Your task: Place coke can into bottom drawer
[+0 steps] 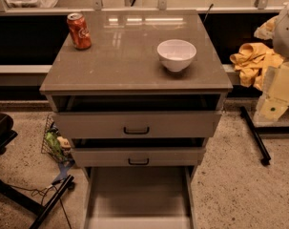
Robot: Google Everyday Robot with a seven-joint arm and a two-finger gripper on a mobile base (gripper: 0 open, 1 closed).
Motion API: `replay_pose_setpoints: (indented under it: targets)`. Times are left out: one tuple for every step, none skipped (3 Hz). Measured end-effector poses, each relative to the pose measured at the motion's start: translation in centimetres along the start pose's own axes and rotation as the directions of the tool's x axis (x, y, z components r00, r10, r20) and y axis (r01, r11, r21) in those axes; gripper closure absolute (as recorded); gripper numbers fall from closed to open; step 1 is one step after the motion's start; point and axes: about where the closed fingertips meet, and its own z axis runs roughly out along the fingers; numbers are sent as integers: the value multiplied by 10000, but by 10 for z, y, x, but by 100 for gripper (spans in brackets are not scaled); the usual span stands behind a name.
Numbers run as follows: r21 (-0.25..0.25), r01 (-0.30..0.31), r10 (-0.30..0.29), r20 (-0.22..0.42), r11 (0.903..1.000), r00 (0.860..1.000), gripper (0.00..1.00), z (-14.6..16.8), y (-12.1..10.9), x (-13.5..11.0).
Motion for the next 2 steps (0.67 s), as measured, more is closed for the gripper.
replay_pose_setpoints:
  targets:
    - [2, 0, 0, 1, 10000, 10000, 0, 0, 0, 0]
    - [440, -82, 70, 284, 9990, 9996, 0, -3, -12, -11]
